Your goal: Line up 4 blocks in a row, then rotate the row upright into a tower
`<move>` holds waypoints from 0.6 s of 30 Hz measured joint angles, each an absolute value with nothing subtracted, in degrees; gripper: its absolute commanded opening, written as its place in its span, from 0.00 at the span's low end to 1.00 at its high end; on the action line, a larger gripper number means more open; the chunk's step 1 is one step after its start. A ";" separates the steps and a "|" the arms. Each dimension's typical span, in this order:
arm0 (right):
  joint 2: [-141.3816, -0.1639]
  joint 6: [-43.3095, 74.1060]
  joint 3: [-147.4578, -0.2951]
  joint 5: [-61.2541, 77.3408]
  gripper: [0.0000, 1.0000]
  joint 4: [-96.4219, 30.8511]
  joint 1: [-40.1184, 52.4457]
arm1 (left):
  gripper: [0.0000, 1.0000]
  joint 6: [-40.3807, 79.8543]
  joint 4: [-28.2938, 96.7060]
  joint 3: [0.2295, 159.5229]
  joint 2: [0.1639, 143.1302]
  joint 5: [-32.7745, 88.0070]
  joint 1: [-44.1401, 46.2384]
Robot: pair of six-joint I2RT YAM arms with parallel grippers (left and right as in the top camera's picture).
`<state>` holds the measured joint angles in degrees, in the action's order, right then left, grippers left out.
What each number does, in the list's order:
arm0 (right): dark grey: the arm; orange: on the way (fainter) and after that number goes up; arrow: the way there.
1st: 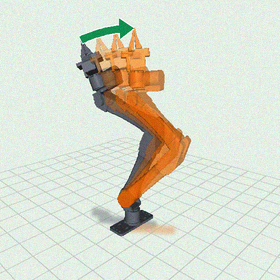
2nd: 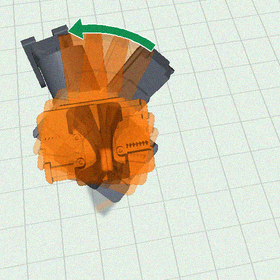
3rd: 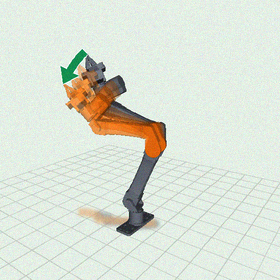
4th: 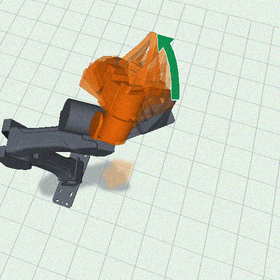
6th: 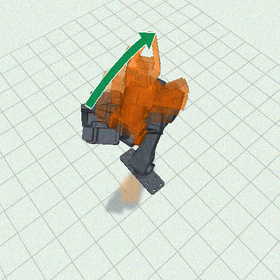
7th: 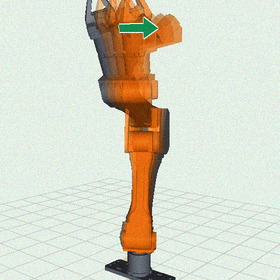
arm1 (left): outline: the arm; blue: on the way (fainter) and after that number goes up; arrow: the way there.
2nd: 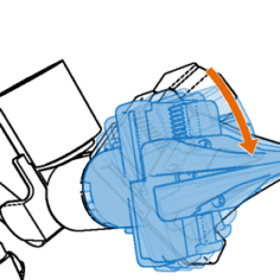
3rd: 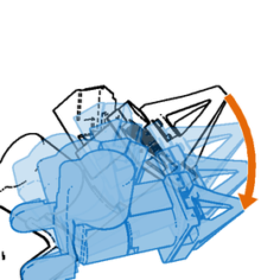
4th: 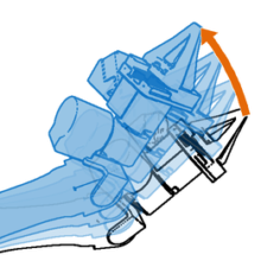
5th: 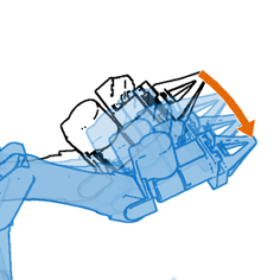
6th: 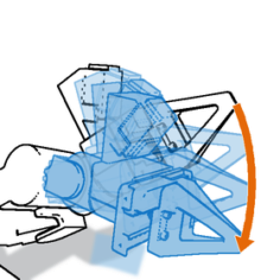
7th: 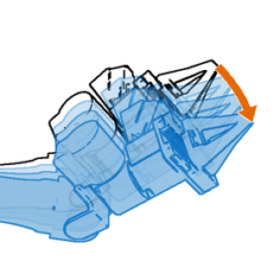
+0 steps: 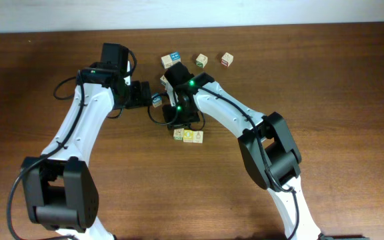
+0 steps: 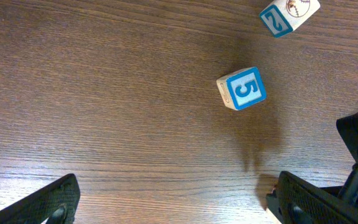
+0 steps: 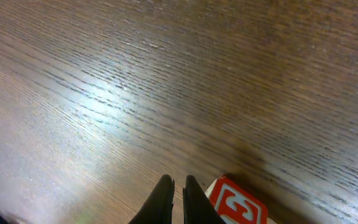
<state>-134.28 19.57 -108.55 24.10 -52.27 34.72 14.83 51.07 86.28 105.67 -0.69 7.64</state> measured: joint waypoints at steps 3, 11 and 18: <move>-134.28 19.55 -108.57 24.08 0.09 -53.21 34.72 | 0.99 14.83 51.09 86.28 105.67 -0.69 7.64; -134.26 19.51 -110.48 23.20 0.12 -53.82 32.95 | 0.99 14.83 51.05 86.28 105.67 -0.67 7.64; -134.26 19.53 -110.78 19.00 0.12 -53.30 31.51 | 0.99 14.83 51.05 86.28 105.67 -0.67 7.64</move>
